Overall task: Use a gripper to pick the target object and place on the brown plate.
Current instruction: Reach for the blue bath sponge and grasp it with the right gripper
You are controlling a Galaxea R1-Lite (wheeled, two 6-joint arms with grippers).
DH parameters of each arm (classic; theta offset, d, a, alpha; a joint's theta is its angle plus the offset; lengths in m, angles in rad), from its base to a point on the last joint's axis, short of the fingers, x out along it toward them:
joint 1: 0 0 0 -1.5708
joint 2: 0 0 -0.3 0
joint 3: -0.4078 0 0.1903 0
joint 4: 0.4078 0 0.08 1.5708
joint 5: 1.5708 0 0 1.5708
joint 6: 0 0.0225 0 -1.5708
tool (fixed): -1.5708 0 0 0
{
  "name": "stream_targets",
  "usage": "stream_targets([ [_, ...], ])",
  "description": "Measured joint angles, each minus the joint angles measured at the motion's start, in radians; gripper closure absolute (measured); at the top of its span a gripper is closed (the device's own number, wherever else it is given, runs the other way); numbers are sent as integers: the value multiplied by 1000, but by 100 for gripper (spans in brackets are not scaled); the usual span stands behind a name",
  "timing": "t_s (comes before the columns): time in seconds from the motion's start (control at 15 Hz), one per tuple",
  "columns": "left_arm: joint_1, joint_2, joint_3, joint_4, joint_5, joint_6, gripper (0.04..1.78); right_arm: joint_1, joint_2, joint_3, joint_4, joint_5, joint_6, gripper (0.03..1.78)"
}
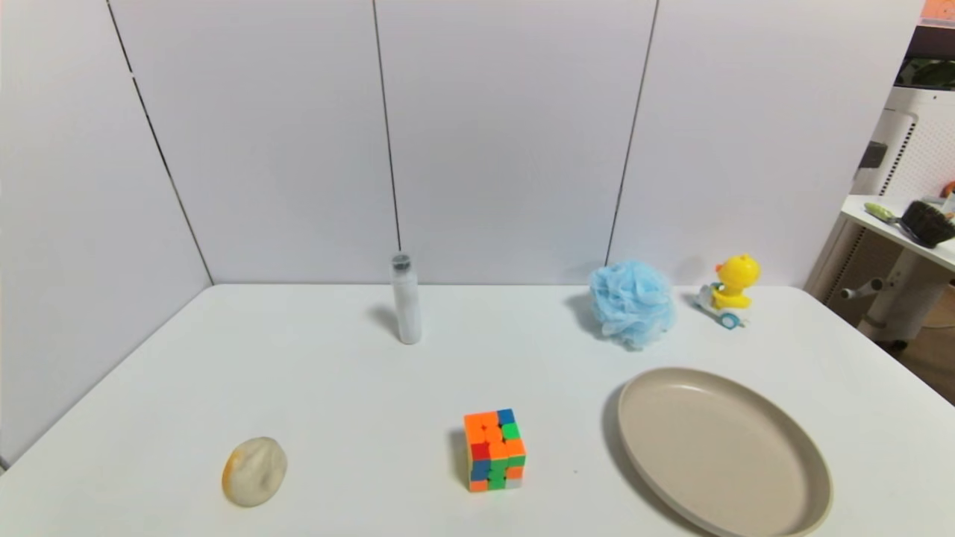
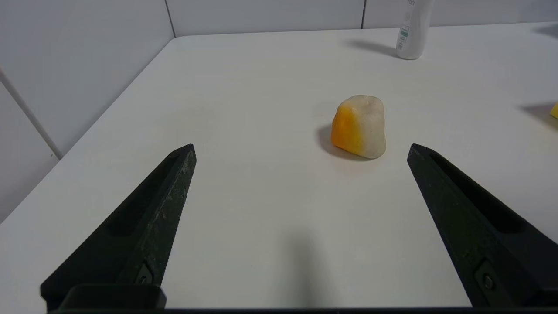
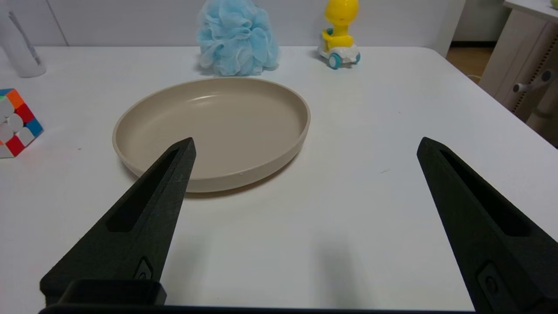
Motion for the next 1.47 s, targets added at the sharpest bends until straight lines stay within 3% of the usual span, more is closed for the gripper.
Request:
stream_targets([
  [0.2, 0, 0, 0, 0, 0, 0, 7, 0, 21, -5, -7, 0, -3, 6],
  [0.4, 0, 0, 0, 0, 0, 0, 7, 2, 192, -134, -34, 7, -8, 6],
  [0.6, 0, 0, 0, 0, 0, 0, 7, 31, 488, -450, -44, 26, -12, 6],
  [0.8, 0, 0, 0, 0, 0, 0, 7, 113, 804, -747, -45, 46, -26, 6],
  [1.13, 0, 0, 0, 0, 0, 0, 7, 197, 1309, -1109, -39, 56, -49, 6],
  [1.27, 0, 0, 0, 0, 1, 0, 7, 206, 1468, -1239, 15, 57, -52, 6],
  [1.47, 0, 0, 0, 0, 0, 0, 7, 207, 1658, -1430, 244, 53, -48, 6],
])
